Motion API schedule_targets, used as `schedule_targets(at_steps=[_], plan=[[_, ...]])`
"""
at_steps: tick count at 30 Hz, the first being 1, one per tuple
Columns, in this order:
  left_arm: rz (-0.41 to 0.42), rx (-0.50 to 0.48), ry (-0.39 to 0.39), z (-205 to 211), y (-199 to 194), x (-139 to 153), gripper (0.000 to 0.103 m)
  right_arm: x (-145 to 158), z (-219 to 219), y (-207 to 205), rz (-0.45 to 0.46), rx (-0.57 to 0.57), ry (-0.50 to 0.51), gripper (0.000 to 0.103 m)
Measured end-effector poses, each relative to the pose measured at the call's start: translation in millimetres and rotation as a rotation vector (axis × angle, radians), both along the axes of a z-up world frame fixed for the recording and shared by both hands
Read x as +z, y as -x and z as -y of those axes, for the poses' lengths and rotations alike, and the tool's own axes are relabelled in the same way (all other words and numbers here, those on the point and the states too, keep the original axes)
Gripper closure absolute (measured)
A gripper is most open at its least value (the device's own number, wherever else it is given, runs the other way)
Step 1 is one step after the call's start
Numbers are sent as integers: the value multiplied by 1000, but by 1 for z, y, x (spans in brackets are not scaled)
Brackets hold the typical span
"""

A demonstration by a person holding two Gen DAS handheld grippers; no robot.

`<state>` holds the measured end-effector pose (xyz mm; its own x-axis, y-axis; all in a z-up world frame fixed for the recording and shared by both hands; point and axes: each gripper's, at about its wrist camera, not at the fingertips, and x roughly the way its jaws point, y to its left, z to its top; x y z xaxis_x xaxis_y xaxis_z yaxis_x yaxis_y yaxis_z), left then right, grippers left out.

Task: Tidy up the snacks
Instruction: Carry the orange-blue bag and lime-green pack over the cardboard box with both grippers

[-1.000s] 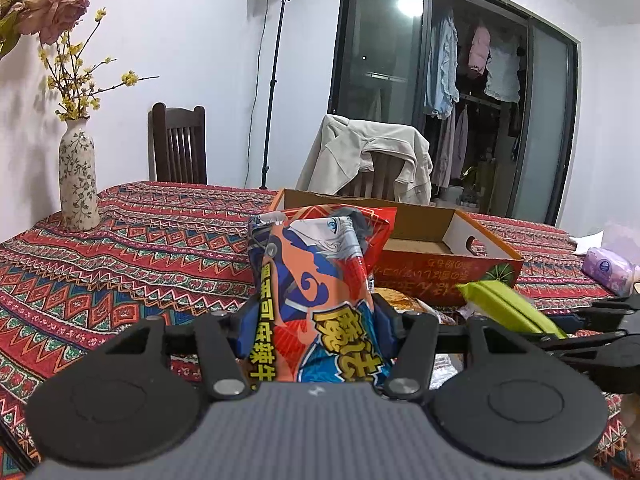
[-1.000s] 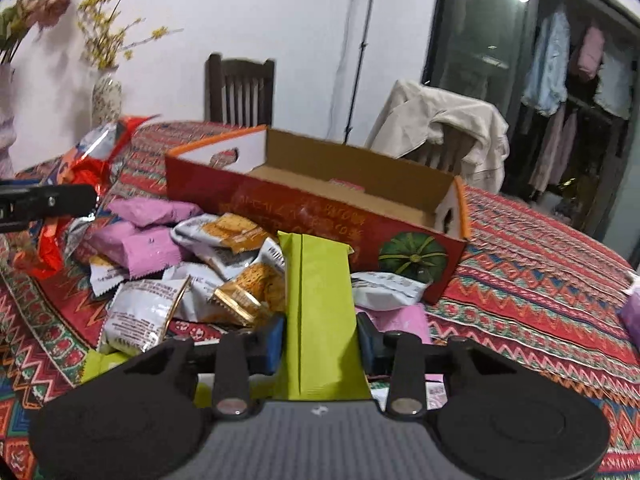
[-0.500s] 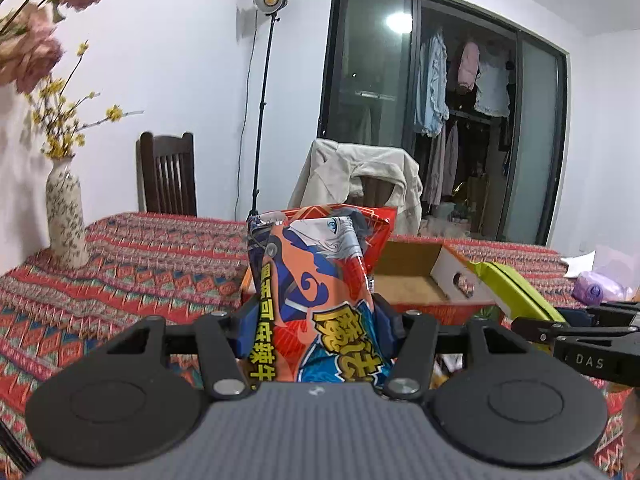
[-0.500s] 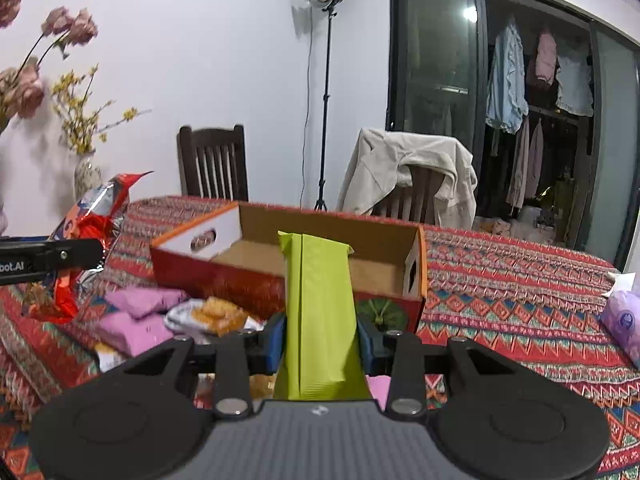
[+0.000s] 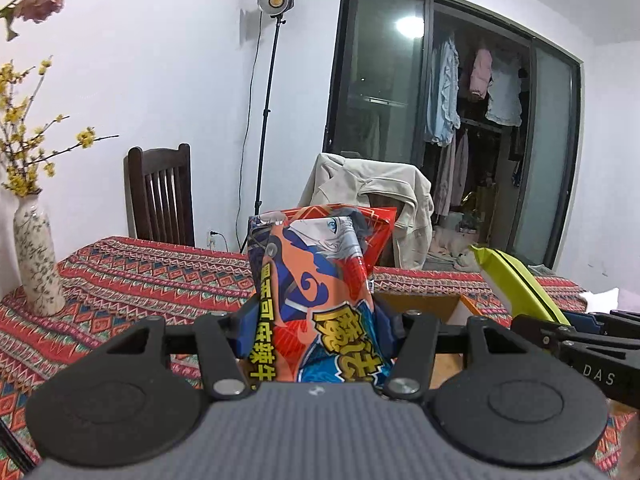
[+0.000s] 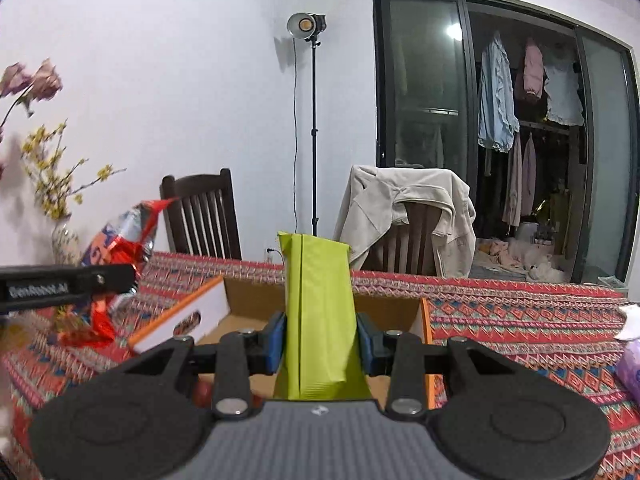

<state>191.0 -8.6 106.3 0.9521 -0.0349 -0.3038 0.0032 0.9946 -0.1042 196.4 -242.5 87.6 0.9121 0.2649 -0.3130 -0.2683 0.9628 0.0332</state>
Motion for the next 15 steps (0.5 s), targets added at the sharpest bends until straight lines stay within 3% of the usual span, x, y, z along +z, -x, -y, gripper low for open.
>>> schedule_targets(at_steps=[9,15], plan=[[-3,36,11,11,-65,-3,46,0,-9,-69,-24,-43,-63,67],[-28,60,13,9,-92,-30,46,-27,-4,-95,-52,-57,-83,67]])
